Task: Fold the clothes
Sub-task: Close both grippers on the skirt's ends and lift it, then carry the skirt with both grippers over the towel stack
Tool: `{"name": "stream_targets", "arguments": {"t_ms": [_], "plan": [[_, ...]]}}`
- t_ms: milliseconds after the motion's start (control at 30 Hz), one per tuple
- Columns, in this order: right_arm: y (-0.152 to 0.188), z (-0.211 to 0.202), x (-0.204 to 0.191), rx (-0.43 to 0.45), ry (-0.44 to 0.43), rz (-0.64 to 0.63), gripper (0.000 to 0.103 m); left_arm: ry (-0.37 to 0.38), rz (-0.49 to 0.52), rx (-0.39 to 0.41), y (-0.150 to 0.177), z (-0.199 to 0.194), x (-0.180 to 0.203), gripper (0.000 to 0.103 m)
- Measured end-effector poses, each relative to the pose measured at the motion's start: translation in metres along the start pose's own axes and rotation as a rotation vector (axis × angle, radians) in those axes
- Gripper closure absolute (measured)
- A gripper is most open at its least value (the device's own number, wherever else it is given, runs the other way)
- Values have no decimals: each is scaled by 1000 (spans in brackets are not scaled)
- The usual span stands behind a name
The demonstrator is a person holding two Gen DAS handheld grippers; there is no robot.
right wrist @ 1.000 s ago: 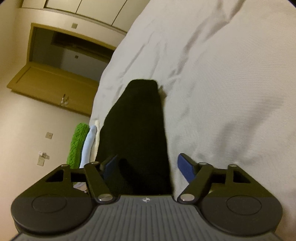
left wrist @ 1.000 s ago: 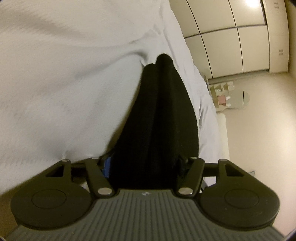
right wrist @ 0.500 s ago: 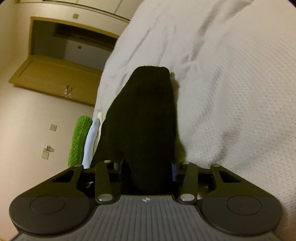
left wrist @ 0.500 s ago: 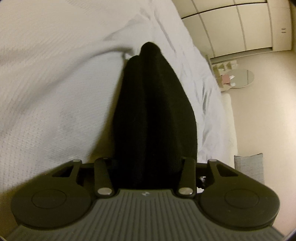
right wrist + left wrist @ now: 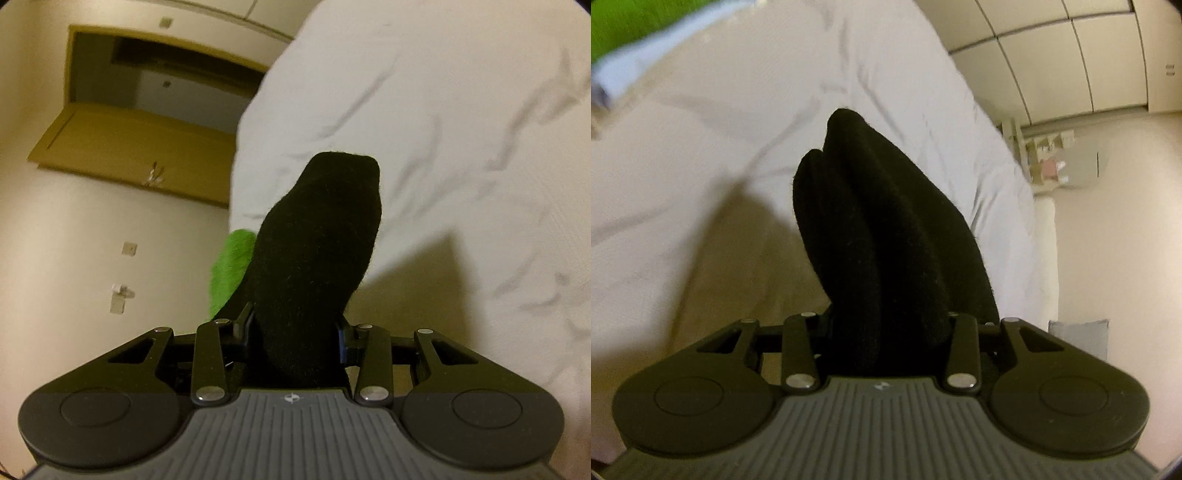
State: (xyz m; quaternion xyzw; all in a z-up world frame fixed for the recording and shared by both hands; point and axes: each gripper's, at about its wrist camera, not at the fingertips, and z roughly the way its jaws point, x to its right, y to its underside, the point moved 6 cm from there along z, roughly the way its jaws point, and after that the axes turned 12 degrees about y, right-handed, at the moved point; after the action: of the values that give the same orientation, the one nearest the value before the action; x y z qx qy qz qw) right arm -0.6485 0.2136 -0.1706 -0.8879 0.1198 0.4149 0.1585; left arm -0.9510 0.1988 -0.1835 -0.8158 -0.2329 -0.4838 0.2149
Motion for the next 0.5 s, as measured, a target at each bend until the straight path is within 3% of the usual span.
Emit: {"name": "stream_targets", "arguments": {"t_ms": [133, 233, 367, 500], "plan": [[1, 27, -67, 7, -58, -58, 64, -7, 9, 81, -42, -58, 5, 69], [5, 63, -117, 12, -108, -70, 64, -20, 42, 130, -92, -103, 1, 69], [17, 128, -180, 48, -153, -78, 64, -19, 94, 149, -165, -151, -22, 69], [19, 193, -226, 98, -145, -67, 64, -32, 156, 129, -233, -185, -55, 69]]}}
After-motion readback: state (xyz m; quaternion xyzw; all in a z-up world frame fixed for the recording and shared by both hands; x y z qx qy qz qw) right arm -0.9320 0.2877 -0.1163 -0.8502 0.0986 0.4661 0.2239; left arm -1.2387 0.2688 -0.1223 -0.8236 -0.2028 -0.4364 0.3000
